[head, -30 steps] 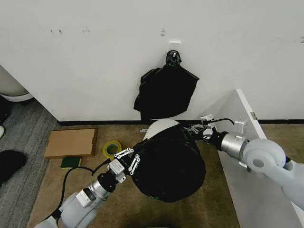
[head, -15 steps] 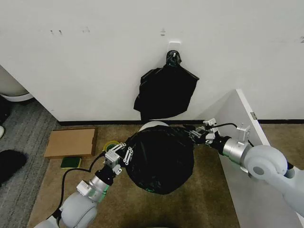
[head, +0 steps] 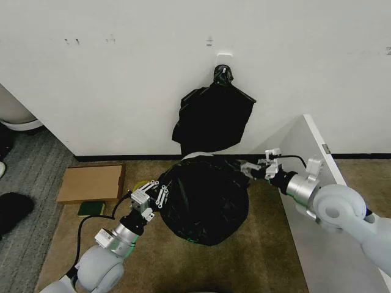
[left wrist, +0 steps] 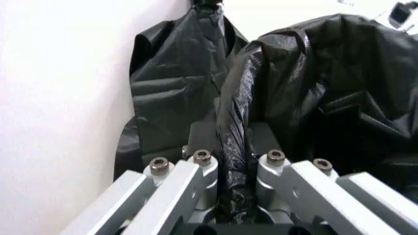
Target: Place the garbage bag over the trash bin.
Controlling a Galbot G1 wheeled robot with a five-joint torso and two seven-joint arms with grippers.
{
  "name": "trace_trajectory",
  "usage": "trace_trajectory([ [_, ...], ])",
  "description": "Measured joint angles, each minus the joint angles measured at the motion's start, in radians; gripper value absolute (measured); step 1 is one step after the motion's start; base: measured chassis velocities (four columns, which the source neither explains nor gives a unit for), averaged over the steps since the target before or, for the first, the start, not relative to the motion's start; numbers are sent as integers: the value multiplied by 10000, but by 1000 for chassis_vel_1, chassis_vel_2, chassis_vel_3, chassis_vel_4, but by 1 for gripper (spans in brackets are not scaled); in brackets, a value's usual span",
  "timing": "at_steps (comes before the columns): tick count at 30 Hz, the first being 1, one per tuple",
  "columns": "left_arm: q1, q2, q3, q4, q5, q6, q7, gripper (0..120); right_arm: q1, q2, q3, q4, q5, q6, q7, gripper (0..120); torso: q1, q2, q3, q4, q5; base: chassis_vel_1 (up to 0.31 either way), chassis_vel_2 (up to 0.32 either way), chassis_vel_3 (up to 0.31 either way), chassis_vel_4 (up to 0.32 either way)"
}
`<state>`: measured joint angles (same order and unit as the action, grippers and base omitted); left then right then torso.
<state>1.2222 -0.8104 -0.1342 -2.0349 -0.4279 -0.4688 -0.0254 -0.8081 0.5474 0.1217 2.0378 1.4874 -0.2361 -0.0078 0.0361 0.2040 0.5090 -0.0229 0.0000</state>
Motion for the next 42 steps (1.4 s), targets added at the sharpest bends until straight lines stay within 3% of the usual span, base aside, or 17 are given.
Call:
trace_trajectory([
  [4,-12,-12,21,10,71,-3,12,4,28,-2,273,-22,795,11,-88,100,0,0,0,0,-1,0,0,0,0],
  [9,29,-29,-23,44,130,164,-219,4,-107,8,557,-7,665,-20,80,100,0,0,0,-2,0,0,0,0,0],
  [14,94,-320,-136,-132,-188,1748,-2045,4,-632,171,1118,963,-1137,-194,1328,100,0,0,0,-6,-3,0,0,0,0],
  [17,147,-489,-196,-353,-480,2285,-2858,4,-793,280,1035,1710,-2023,-295,1795,100,0,0,0,5,5,0,0,0,0],
  [21,94,-719,-82,-664,-645,2730,-3455,4,-1024,456,691,3138,-2816,-775,2589,100,-1,0,-1,2,0,0,0,0,0],
  [27,-152,-1116,297,-556,-35,2848,-3509,4,-1137,618,160,4106,-2857,-1765,3701,81,-1,0,-1,-3,-1,0,0,0,0],
  [33,-278,-1295,646,-384,433,2855,-3457,4,-840,994,-839,4202,-2532,-2919,4876,59,-1,0,-1,-2,0,0,0,0,0],
  [37,-293,-1397,942,-236,722,2877,-3440,4,-443,1751,-1930,4110,-2153,-4177,5793,43,-1,0,-1,2,0,0,0,0,0],
  [42,-246,-1636,1067,-188,970,2908,-3441,4,-126,2574,-2893,3498,-2692,-4398,6329,26,0,0,0,-4,0,0,0,0,0],
])
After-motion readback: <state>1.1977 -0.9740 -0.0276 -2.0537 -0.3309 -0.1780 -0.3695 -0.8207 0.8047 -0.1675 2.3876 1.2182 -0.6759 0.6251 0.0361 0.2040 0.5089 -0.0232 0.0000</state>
